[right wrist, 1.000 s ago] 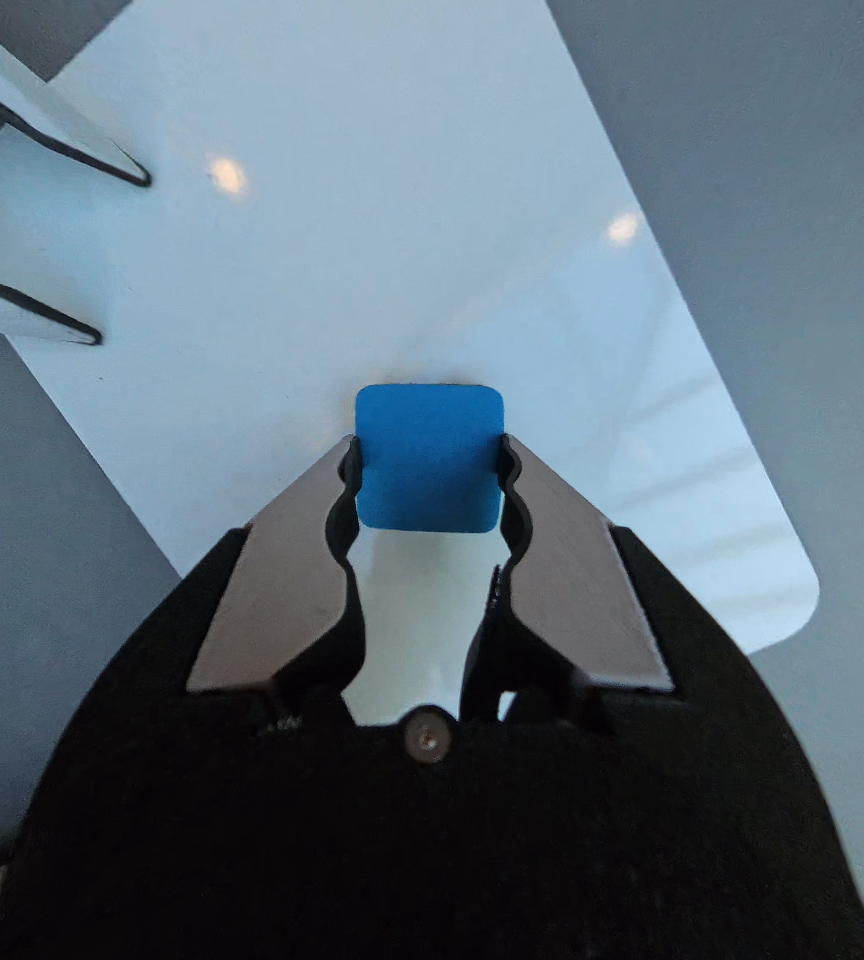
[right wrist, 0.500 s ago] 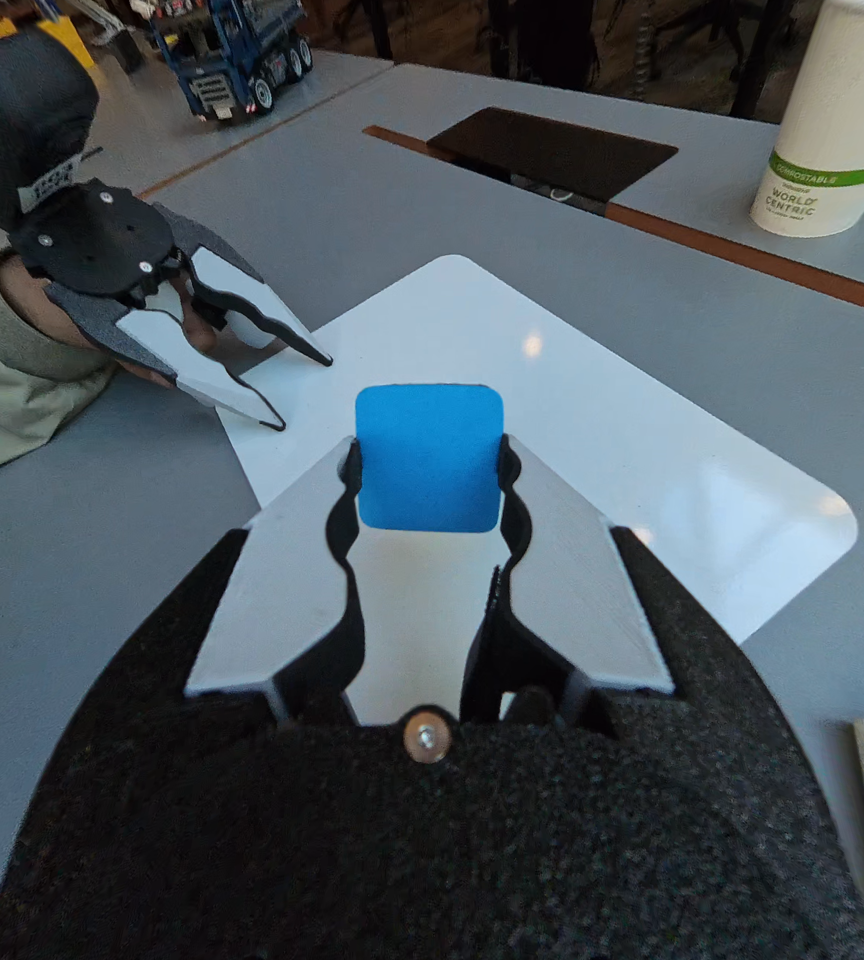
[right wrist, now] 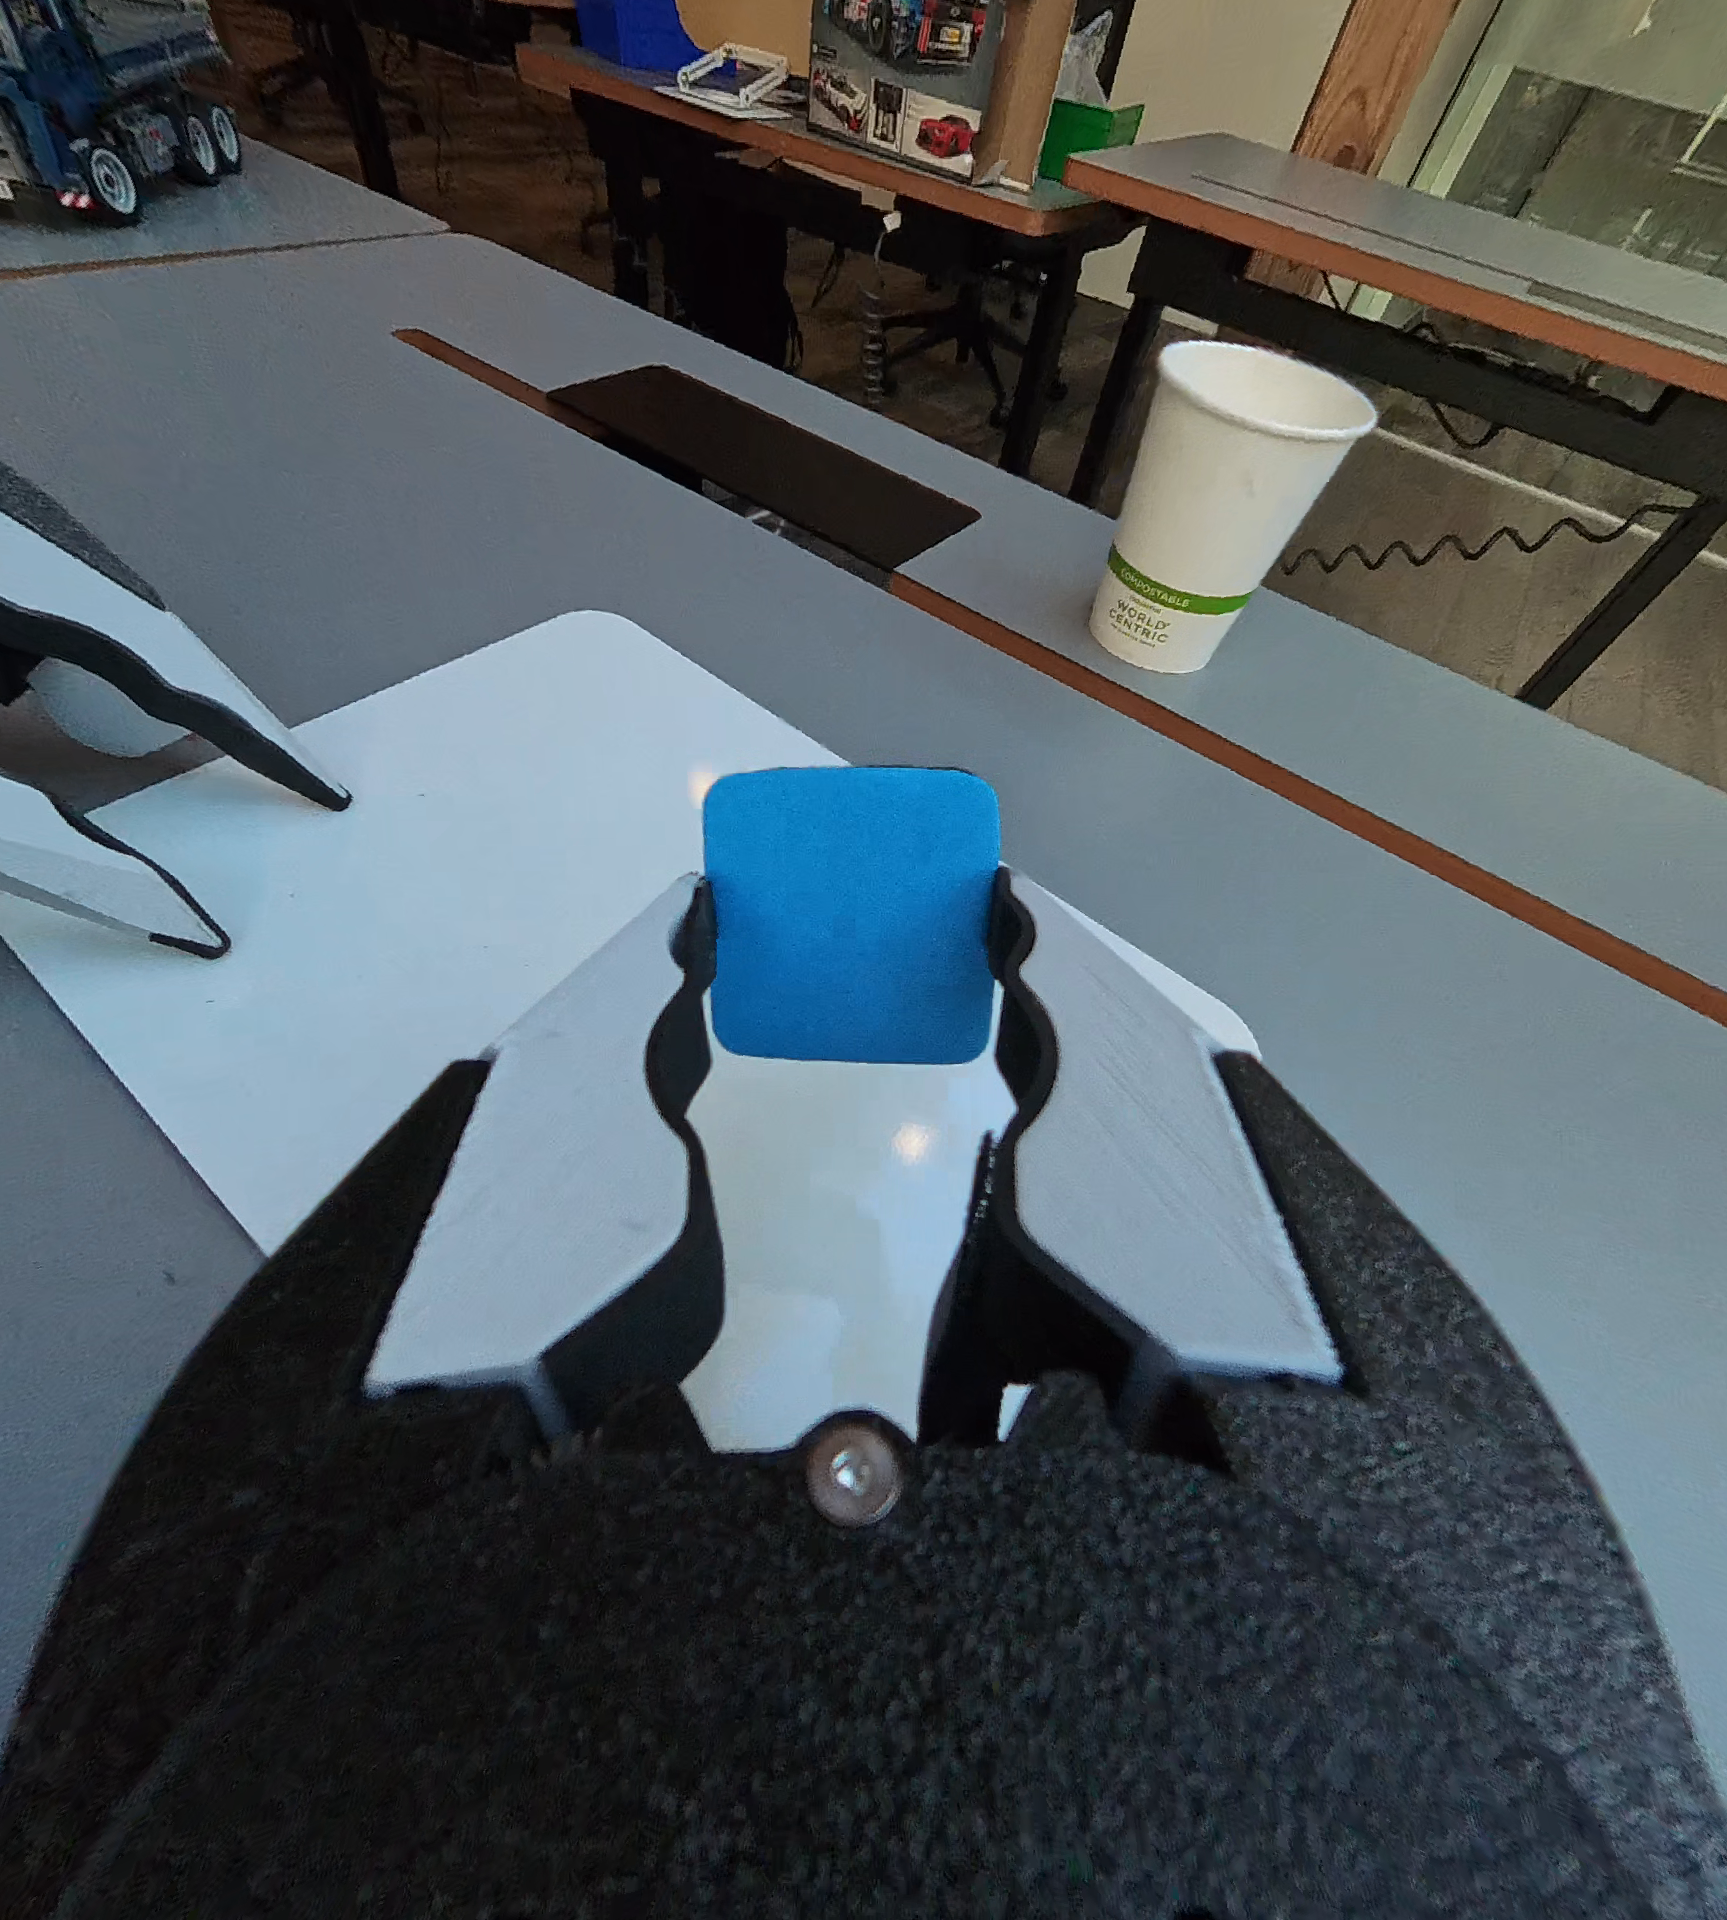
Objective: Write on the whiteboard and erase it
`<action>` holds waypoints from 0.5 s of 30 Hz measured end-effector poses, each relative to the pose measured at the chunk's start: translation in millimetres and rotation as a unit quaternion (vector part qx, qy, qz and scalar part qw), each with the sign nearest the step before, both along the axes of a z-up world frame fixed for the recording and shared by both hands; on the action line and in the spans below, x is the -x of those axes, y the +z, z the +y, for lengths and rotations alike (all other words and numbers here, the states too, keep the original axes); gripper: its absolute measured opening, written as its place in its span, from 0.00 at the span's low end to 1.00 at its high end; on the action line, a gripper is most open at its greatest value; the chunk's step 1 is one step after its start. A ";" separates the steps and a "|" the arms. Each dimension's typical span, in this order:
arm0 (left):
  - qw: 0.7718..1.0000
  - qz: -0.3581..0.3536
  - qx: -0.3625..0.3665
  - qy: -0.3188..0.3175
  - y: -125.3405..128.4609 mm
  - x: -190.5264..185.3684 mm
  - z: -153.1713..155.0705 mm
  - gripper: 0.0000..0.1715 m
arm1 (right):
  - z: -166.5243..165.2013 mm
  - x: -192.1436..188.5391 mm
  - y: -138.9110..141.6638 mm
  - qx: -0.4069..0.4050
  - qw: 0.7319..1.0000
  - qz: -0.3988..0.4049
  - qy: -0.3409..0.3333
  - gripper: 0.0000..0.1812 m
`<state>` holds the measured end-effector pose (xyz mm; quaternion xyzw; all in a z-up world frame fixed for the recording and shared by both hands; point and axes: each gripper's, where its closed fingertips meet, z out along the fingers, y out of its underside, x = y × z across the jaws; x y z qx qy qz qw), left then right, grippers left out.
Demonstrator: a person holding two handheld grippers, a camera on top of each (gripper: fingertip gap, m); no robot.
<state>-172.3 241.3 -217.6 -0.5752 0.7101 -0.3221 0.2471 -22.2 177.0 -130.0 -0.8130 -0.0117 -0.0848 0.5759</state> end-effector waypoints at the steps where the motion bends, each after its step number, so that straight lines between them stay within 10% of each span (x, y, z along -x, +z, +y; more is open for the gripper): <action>1: 1.000 0.000 0.000 0.000 0.0 0.1 -0.2 0.33 | 1.5 1.9 -2.4 0.007 1.000 -0.014 -0.001 0.29; 15: 1.000 -0.001 -0.001 -0.002 -0.3 0.8 -1.0 0.33 | 3.6 4.7 -14.5 0.032 0.999 -0.006 0.004 0.29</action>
